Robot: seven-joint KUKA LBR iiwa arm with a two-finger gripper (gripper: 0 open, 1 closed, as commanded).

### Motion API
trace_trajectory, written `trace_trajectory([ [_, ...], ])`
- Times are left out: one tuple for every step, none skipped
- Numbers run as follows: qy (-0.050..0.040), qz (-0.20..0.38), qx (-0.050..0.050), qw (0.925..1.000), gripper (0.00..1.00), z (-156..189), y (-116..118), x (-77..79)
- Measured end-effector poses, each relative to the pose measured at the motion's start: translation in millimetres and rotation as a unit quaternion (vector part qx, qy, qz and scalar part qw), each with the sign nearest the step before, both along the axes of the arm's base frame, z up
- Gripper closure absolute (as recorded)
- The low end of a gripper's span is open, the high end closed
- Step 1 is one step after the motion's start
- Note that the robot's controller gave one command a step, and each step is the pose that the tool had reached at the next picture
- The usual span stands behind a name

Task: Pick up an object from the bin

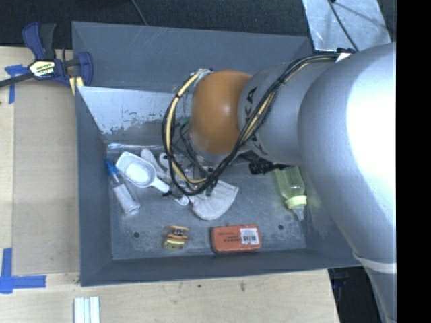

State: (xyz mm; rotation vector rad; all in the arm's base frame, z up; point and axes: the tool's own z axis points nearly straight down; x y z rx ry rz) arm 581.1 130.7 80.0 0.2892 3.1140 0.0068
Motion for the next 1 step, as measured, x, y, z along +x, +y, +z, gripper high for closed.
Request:
trace_trajectory([
  [0.0086,0.000,-0.002,1.0000,1.00,19.6,-0.8,-3.3],
])
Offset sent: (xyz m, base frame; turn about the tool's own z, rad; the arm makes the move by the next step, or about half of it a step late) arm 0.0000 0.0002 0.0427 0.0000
